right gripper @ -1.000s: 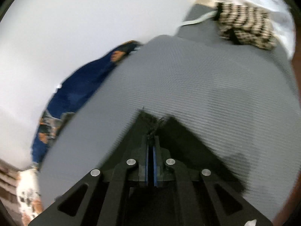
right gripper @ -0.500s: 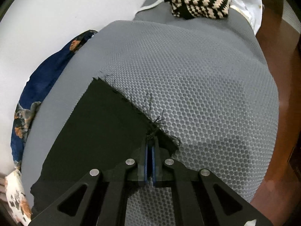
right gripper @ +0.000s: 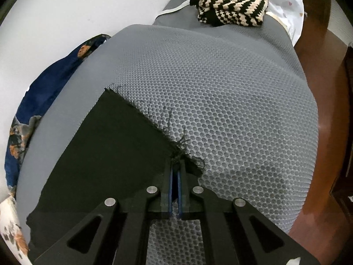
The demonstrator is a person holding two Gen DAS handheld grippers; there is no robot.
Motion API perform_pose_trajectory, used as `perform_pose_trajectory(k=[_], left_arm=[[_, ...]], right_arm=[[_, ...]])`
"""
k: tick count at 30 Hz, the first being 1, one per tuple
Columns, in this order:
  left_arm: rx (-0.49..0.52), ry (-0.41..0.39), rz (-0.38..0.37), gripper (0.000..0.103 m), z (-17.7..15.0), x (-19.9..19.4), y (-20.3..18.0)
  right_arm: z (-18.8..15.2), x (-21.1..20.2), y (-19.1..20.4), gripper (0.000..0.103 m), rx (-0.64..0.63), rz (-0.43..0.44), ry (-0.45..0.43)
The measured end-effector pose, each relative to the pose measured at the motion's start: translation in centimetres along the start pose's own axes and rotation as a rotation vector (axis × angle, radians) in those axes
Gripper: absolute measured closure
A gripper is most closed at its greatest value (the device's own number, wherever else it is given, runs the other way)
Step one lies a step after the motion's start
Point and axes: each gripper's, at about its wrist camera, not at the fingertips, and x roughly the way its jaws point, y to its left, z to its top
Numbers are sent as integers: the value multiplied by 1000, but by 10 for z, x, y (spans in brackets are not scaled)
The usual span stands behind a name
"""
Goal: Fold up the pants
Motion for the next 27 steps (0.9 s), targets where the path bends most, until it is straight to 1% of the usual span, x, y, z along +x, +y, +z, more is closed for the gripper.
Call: perform_pose_trajectory(k=[3, 5, 6, 7, 8, 9, 10, 11, 13, 15, 16, 18, 19, 21, 23, 25, 27], left_arm=[[-9, 6, -9, 97, 0, 2, 4], [-19, 7, -17, 94, 1, 3, 6], [-22, 7, -20, 94, 1, 3, 7], [-27, 8, -23, 90, 1, 2, 7], [-35, 5, -26, 88, 0, 0, 9], [-42, 2, -33, 84, -1, -1, 9], [-47, -2, -44, 82, -1, -4, 10], [-52, -10, -53, 80, -2, -7, 11], [-63, -42, -61, 69, -3, -17, 15], [-85, -87, -61, 66, -5, -30, 21], [-101, -107, -63, 64, -5, -36, 26], [-147, -154, -67, 61, -8, -51, 40], [-184, -184, -53, 59, -10, -58, 50], [-259, -225, -10, 58, -14, -70, 70], [-334, -248, 47, 58, -20, -78, 92], [-417, -268, 129, 58, -30, -89, 116], [-481, -272, 181, 58, -39, -95, 133]], right_arm=[[0, 2, 1, 102, -18, -16, -6], [1, 3, 1, 102, -19, -21, -5], [2, 3, -1, 99, -15, -15, 1], [3, 3, -1, 98, -12, -6, 6], [4, 2, -2, 92, -11, 1, 10], [4, 1, -1, 78, -12, 5, 14], [5, 0, 0, 70, -16, 9, 19], [5, -3, 2, 58, -22, 2, 16], [6, -11, 5, 56, -26, -8, -11], [7, -20, 9, 56, -37, -1, -28], [9, -26, 12, 56, -38, -14, -47], [12, -35, 21, 56, -55, -11, -73], [12, -39, 27, 56, -70, -3, -83], [13, -45, 48, 56, -116, 24, -98], [11, -46, 73, 56, -173, 68, -90], [5, -43, 107, 56, -252, 134, -62], [-5, -37, 146, 56, -344, 208, -14]])
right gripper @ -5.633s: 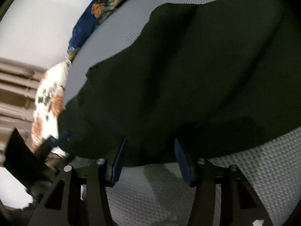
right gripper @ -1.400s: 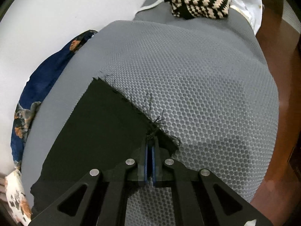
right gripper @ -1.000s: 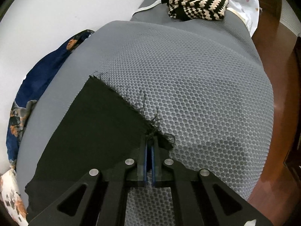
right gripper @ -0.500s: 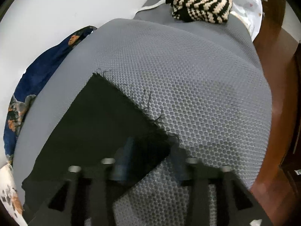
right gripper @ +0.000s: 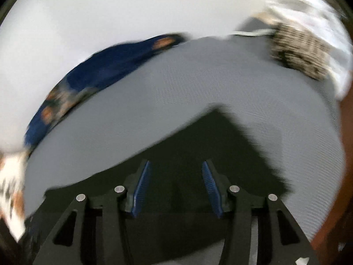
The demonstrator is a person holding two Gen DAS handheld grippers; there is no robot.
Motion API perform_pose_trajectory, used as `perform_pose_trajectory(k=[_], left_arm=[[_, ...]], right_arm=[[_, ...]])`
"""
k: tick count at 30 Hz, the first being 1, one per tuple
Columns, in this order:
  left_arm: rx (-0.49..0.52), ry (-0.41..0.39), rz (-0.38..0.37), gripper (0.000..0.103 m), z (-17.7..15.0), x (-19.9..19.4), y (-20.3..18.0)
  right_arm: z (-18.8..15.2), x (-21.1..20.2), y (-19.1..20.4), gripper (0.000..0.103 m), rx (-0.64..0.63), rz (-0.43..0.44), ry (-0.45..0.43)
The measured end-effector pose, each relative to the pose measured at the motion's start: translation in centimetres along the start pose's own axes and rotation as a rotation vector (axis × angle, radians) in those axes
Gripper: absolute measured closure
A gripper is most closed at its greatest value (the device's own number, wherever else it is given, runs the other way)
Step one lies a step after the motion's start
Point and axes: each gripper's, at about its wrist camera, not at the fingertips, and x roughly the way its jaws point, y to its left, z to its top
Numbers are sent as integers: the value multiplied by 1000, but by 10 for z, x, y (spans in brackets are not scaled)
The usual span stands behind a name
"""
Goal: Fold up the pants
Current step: 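Smooth the folded trousers with the left gripper while the right gripper withdraws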
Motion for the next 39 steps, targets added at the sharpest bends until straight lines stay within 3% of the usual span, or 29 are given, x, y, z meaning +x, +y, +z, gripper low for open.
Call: perform_pose_trajectory(k=[2, 6, 12, 18, 28, 29, 30, 32, 36, 39], left_arm=[[-65, -9, 67, 58, -1, -7, 25], [-143, -2, 132, 58, -14, -11, 54], [-205, 28, 184, 58, -35, -17, 84], [-220, 32, 199, 58, -43, -20, 92], [-226, 36, 175, 58, -44, -17, 98], [-227, 36, 173, 58, -45, -17, 98], [-228, 37, 172, 58, -44, -17, 99], [-231, 36, 169, 58, -43, -18, 100], [-228, 36, 161, 58, -44, -18, 100], [-229, 33, 152, 58, -46, -18, 100]], right_arm=[[0, 15, 39, 56, -93, 67, 41], [-10, 49, 129, 56, -336, 172, 134], [-37, 87, 243, 56, -548, 380, 285], [-63, 116, 321, 56, -719, 498, 414], [-92, 149, 362, 57, -855, 543, 549], [-93, 150, 364, 63, -867, 546, 551], [-95, 149, 365, 77, -882, 550, 546], [-93, 148, 368, 90, -884, 535, 509], [-80, 146, 364, 94, -810, 541, 453], [-88, 152, 366, 95, -810, 480, 408]])
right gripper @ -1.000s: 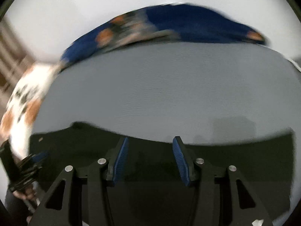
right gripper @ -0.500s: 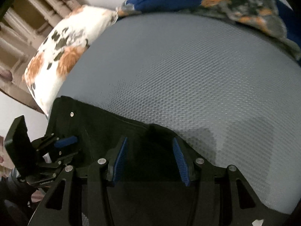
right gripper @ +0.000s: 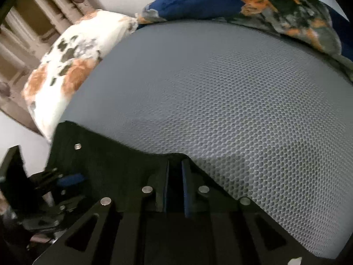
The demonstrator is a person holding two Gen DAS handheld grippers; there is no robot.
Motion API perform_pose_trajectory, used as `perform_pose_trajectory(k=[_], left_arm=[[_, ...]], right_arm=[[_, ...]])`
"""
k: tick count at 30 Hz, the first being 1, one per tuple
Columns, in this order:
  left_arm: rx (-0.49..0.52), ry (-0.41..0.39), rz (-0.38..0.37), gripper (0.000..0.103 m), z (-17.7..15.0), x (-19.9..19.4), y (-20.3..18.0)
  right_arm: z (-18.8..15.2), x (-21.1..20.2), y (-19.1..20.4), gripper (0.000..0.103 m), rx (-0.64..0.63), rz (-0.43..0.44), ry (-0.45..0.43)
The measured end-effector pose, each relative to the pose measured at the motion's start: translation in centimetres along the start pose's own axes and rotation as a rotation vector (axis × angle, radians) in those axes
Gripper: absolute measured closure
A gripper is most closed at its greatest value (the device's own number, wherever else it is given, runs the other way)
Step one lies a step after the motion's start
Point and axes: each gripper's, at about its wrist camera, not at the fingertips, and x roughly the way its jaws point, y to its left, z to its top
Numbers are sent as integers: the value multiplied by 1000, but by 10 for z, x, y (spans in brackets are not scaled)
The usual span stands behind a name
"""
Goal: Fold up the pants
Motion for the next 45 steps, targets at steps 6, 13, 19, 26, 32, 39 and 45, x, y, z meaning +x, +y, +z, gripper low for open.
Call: perform_pose_trajectory(k=[6, 13, 19, 26, 32, 39, 45], left_arm=[[9, 1, -1, 58, -1, 1, -2], [23, -1, 17, 57, 1, 0, -4], [-8, -17, 16, 54, 3, -5, -7], [30, -142, -28, 54, 10, -31, -26], [101, -114, -91, 54, 25, -22, -63], [203, -78, -140, 54, 62, 16, -120], [200, -22, -102, 54, 90, 58, -127]], right_arm=[[-2, 14, -7, 94, 43, -22, -3], [-4, 1, 2, 84, 45, -55, -41], [-16, -43, -1, 81, 93, -111, -161], [-77, -86, -24, 77, 187, -202, -213], [-138, -103, -57, 77, 291, -310, -208], [-168, -120, -98, 77, 397, -402, -248], [-175, -125, -135, 77, 449, -476, -262]])
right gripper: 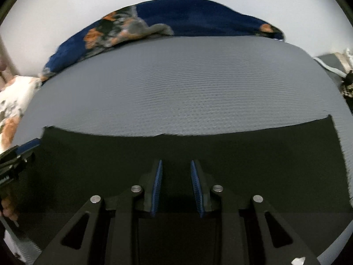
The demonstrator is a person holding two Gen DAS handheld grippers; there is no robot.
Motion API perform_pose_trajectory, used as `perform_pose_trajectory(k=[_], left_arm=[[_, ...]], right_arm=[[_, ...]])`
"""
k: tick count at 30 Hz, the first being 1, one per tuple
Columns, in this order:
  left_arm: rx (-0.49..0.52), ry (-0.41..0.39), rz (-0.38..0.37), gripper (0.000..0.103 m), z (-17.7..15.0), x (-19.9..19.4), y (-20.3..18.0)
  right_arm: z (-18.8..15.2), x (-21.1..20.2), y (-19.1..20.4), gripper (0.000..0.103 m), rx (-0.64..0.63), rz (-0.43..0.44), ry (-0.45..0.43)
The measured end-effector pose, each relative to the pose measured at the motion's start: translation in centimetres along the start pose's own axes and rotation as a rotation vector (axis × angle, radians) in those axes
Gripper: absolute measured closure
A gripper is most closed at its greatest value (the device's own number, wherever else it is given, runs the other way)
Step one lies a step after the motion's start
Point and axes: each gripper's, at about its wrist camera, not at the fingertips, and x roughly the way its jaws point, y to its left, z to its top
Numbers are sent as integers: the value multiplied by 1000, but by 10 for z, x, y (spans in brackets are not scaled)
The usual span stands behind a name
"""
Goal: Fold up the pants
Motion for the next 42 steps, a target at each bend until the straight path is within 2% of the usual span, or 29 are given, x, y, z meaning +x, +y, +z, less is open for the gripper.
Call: perform_pose_trajectory(k=[3, 5, 6, 10, 20, 28, 35, 42], left_arm=[[20, -3, 80, 54, 6, 14, 7], [-8, 43, 100, 54, 8, 24, 17], [-44, 37, 73, 54, 7, 24, 24], [-46, 36, 80, 54, 7, 21, 26], [-45, 42, 118, 54, 2, 11, 17], [-78, 30, 73, 53, -18, -17, -8], [-27, 60, 39, 52, -24, -16, -41], [-2, 97, 50, 51, -27, -10, -53]], right_arm=[[5, 3, -20, 77, 28, -20, -21], [9, 4, -32, 79, 40, -44, -29], [12, 4, -40, 79, 49, -54, -34], [16, 4, -58, 80, 75, -53, -39], [18, 4, -59, 79, 58, -46, -42], [16, -1, -91, 79, 93, -67, -61], [15, -11, -158, 75, 177, -151, -76], [11, -39, -248, 72, 307, -89, -42]])
